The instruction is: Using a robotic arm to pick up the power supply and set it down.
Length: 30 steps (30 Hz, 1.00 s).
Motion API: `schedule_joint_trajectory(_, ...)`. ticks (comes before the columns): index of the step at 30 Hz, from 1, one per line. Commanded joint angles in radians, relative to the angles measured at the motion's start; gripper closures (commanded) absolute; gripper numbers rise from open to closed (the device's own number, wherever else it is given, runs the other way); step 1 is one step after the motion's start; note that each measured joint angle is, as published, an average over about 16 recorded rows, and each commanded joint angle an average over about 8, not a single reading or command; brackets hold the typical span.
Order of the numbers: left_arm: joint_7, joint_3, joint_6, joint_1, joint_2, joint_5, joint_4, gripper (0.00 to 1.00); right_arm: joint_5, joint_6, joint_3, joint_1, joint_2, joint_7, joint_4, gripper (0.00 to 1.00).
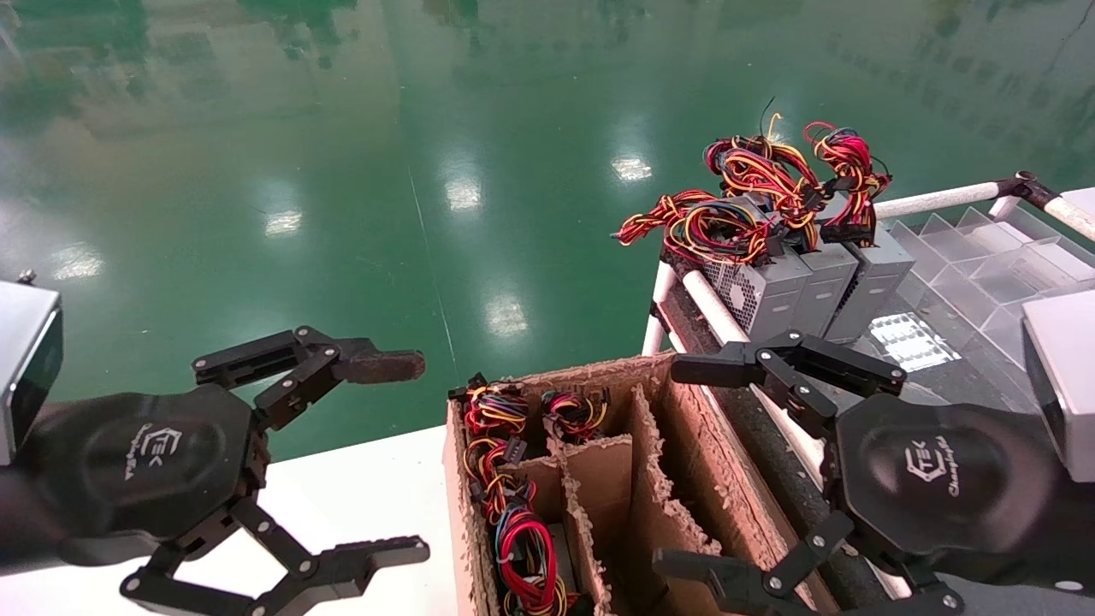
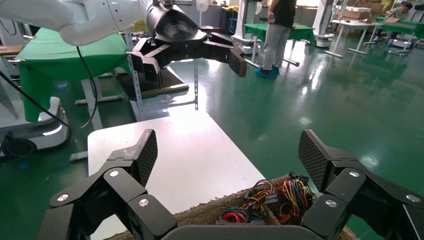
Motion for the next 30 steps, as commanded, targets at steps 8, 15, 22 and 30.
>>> schedule_joint_trajectory(8, 0.0, 0.0, 0.0, 0.0, 0.0, 0.0, 0.0, 1.0, 0.0, 0.0, 0.0, 0.0, 0.0, 0.0, 0.0, 0.0)
schedule_joint_trajectory(15, 0.001, 0.001, 0.0, 0.0, -0.001, -0.001, 0.001, 1.0, 0.0, 0.0, 0.0, 0.0, 0.0, 0.0, 0.0, 0.0)
schedule_joint_trajectory(22, 0.001, 0.001, -0.001, 0.0, -0.001, -0.001, 0.0, 1.0, 0.0, 0.0, 0.0, 0.0, 0.0, 0.0, 0.0, 0.0)
schedule_joint_trajectory(30, 0.001, 0.002, -0.001, 0.0, -0.001, -0.001, 0.0, 1.0, 0.0, 0.0, 0.0, 0.0, 0.0, 0.0, 0.0, 0.0)
